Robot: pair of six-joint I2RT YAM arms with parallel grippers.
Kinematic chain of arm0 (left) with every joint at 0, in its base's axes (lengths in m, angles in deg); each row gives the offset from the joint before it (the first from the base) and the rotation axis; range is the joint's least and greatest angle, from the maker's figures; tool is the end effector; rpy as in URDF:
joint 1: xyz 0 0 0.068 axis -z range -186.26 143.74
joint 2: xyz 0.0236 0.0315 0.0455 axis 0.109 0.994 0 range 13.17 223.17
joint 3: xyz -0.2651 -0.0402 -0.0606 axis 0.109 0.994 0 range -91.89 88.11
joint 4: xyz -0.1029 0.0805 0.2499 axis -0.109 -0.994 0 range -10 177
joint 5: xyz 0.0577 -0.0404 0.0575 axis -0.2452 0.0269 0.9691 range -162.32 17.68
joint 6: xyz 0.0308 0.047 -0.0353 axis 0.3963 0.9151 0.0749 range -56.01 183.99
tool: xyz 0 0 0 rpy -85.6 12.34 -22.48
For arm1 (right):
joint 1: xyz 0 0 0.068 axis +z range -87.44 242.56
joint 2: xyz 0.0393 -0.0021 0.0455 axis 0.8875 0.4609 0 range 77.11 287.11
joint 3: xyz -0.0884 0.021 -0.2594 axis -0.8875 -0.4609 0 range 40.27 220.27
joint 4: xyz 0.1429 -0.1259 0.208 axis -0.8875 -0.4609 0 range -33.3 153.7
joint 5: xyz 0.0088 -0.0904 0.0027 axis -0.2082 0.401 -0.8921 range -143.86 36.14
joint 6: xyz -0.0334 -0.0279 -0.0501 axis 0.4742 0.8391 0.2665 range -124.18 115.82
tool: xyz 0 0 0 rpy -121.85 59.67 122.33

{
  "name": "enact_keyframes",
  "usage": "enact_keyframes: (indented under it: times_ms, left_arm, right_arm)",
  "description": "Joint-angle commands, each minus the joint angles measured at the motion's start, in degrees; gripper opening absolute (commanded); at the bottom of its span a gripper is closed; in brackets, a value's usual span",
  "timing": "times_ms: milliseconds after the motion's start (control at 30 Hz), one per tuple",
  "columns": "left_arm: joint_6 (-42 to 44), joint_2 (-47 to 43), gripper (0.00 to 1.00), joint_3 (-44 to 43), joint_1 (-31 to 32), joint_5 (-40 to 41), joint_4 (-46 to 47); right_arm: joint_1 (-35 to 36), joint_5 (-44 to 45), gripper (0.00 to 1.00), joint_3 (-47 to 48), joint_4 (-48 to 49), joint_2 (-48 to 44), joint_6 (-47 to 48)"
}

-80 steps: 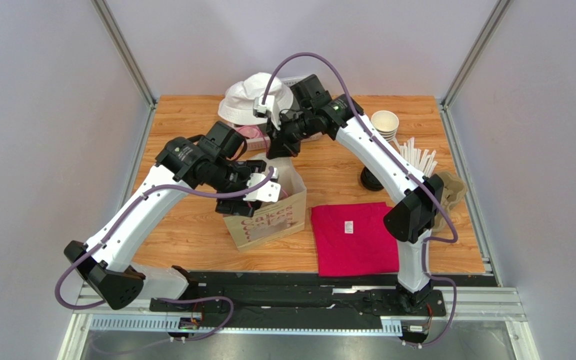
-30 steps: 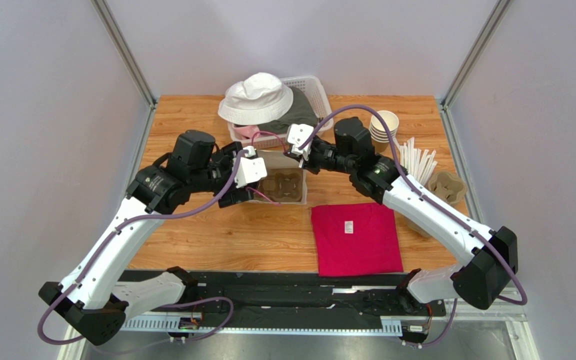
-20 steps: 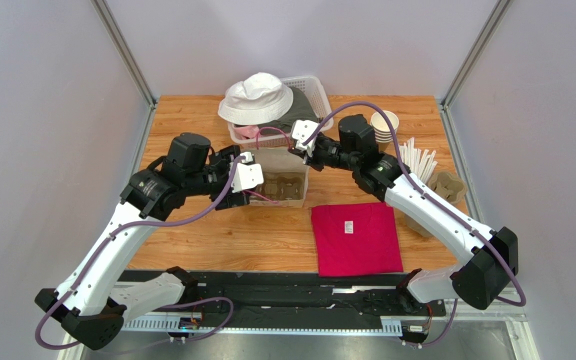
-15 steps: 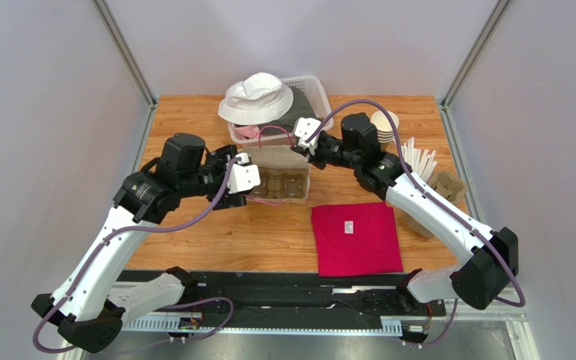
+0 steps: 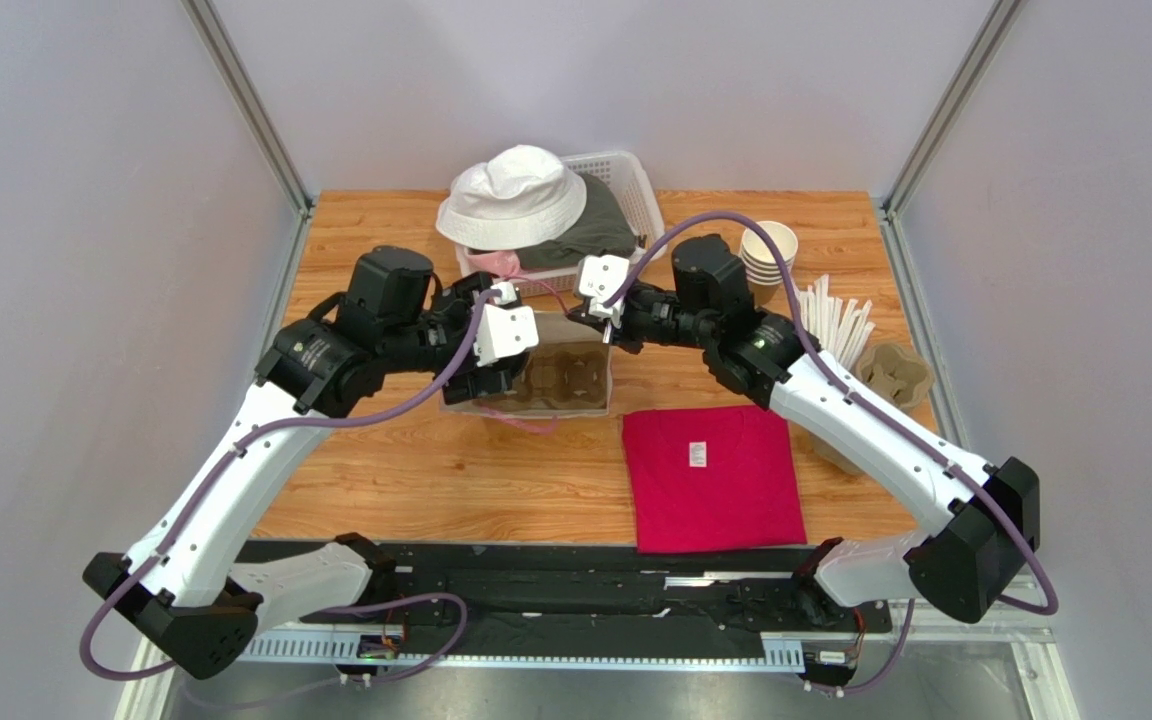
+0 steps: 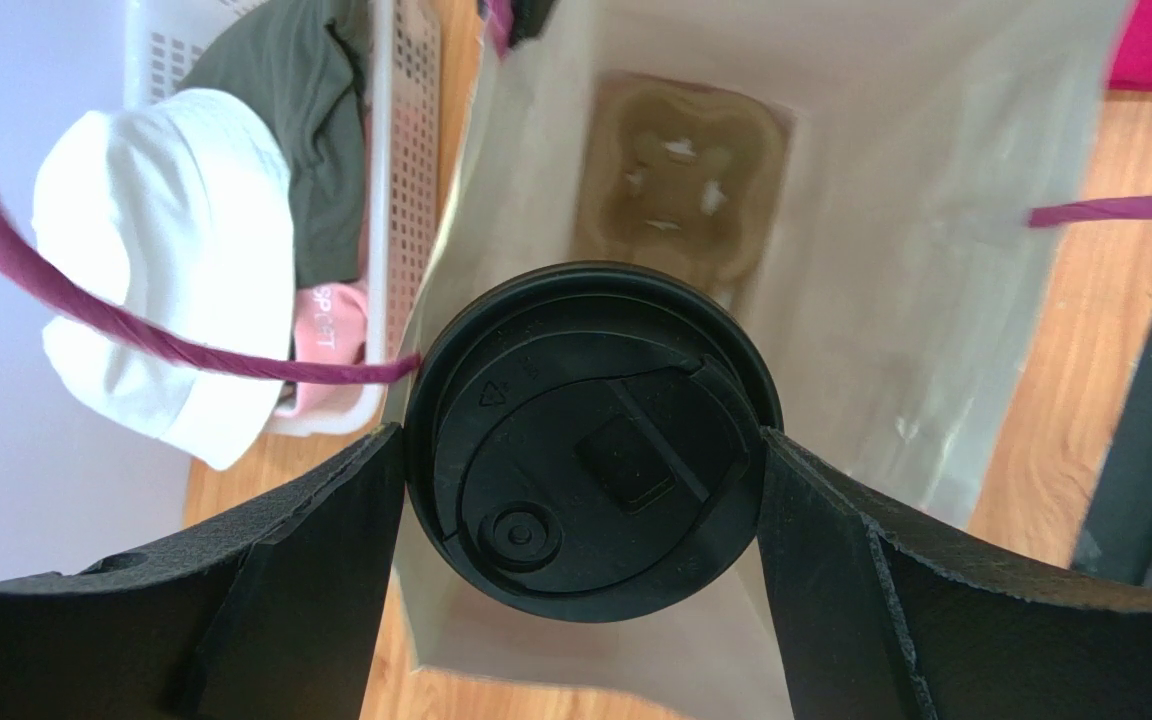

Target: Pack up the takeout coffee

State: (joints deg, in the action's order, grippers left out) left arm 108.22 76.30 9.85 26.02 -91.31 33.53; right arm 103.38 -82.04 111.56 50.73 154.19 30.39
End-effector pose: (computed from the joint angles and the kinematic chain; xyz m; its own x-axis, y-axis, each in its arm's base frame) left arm 0.1926 -0.1420 0.4017 0.1268 0.7000 -0.7027 0.8823 0.2442 0.4025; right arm 0.2456 0.2450 0.3670 0.3186 -0.3857 -0.8659 -0.8912 0.1892 -0.4122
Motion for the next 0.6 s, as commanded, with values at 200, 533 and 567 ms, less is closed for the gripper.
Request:
enact_keyframes:
  times_ms: [200, 533, 567]
  left_arm:
    - [8.77, -4.95, 0.26, 12.33, 2.71, 2.20, 12.34]
    - [7.98, -5.39, 0.25, 13.92, 1.83, 3.78, 13.04]
    - [8.15, -5.30, 0.25, 14.44, 1.83, 3.86, 13.22]
  right_arm:
    - [3.57, 4.80, 0.00, 0.26, 2.59, -3.25, -0.38]
    - [5.06, 10.09, 0.00, -7.91, 12.36, -7.38, 5.68]
    - [5.32, 9.64, 0.00, -8.27, 12.44, -7.64, 6.04]
